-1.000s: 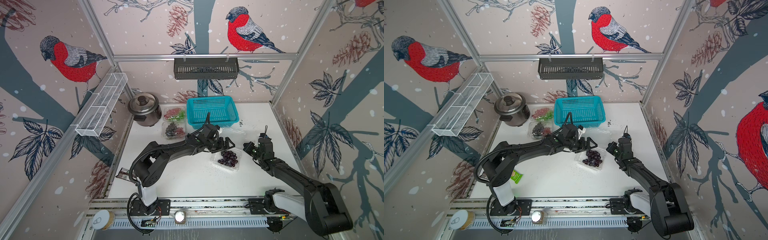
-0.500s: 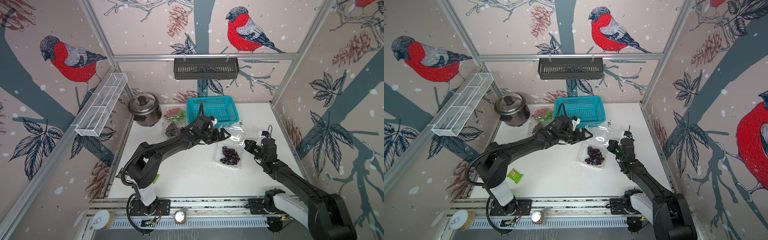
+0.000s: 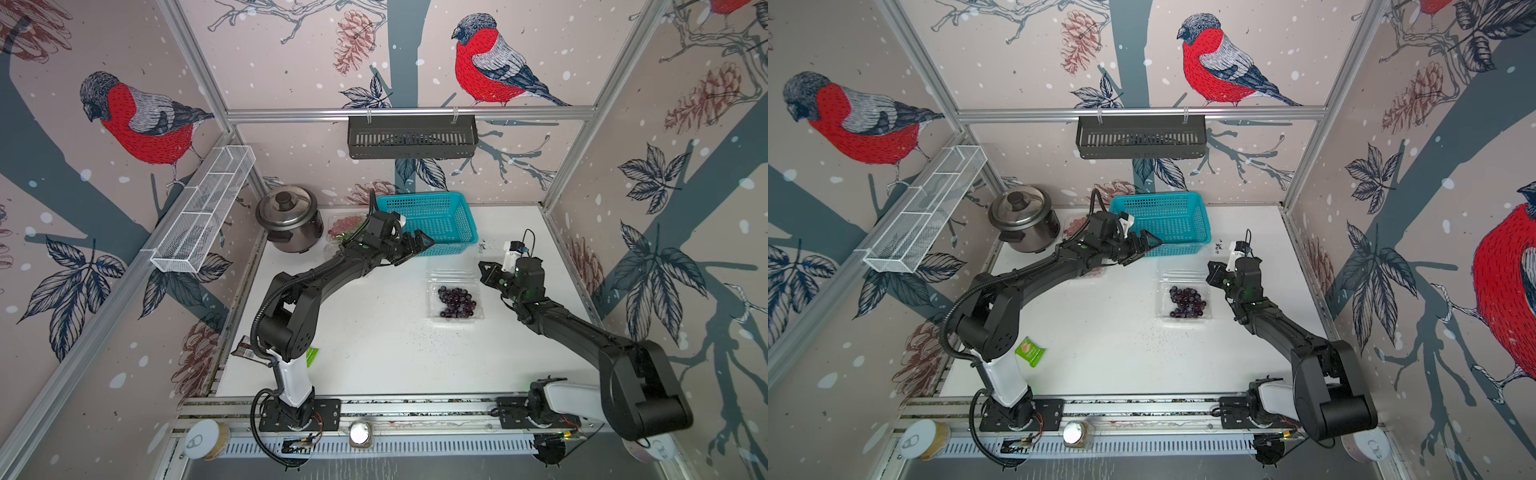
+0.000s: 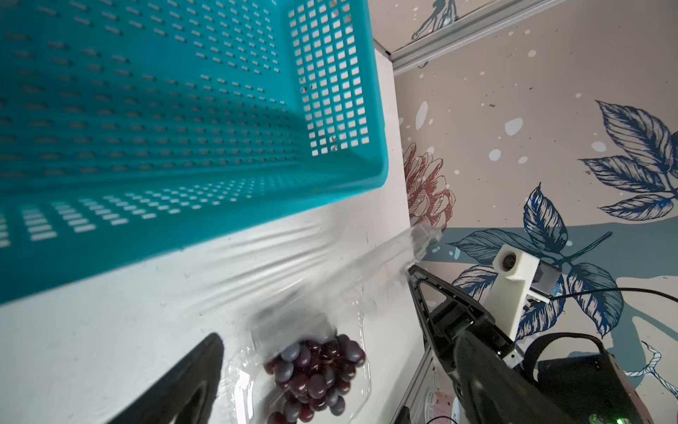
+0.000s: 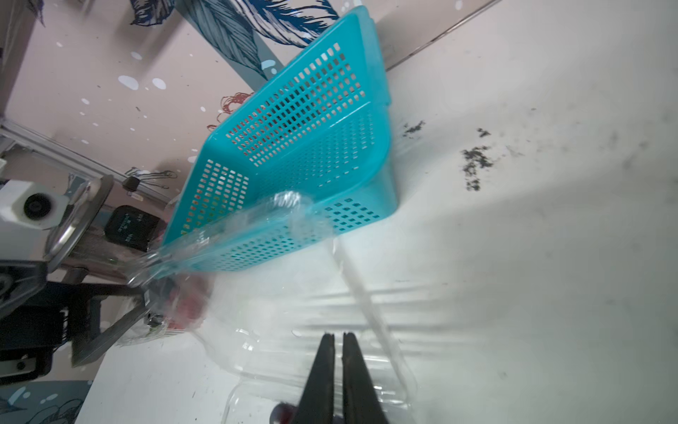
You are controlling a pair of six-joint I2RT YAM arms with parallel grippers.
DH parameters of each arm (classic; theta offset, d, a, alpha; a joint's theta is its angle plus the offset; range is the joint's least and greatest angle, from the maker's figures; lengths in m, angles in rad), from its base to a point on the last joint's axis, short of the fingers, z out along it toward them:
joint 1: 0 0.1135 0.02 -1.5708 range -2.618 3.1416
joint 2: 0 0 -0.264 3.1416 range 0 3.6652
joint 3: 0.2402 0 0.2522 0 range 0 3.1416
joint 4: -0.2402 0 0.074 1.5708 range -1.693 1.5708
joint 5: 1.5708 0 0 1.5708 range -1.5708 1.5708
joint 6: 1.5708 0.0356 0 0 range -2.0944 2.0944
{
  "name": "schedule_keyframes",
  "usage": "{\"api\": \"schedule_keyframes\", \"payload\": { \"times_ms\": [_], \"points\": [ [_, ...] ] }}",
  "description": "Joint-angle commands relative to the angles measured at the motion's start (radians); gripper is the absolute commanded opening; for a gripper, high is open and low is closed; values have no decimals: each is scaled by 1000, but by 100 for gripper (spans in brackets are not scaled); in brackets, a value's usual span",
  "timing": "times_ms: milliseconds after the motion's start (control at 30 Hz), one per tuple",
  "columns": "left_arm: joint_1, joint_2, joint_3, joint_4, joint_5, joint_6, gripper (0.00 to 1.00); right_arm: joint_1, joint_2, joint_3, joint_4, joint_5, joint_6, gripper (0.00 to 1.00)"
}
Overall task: Pack grapes into containers
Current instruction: Move the packing box to the center of the board.
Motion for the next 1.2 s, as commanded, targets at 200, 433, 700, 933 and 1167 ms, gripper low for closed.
{"api": "schedule_keyframes", "payload": {
  "times_ms": [200,433,700,933,1167],
  "points": [
    [56,105,129,-50,26,60,97,45,148,128,48,-49,-78,10],
    [57,179,218,-85,69,73,97,33,114,164,-28,-60,-79,27],
    [50,269,360,-147,103,104,97,-42,12,120,-293,-41,25,71],
    [12,362,500,-207,137,135,97,-47,-16,0,-393,-115,84,87],
    [-6,412,564,-221,176,154,97,-54,-91,-67,-411,-108,69,62]
  ]
}}
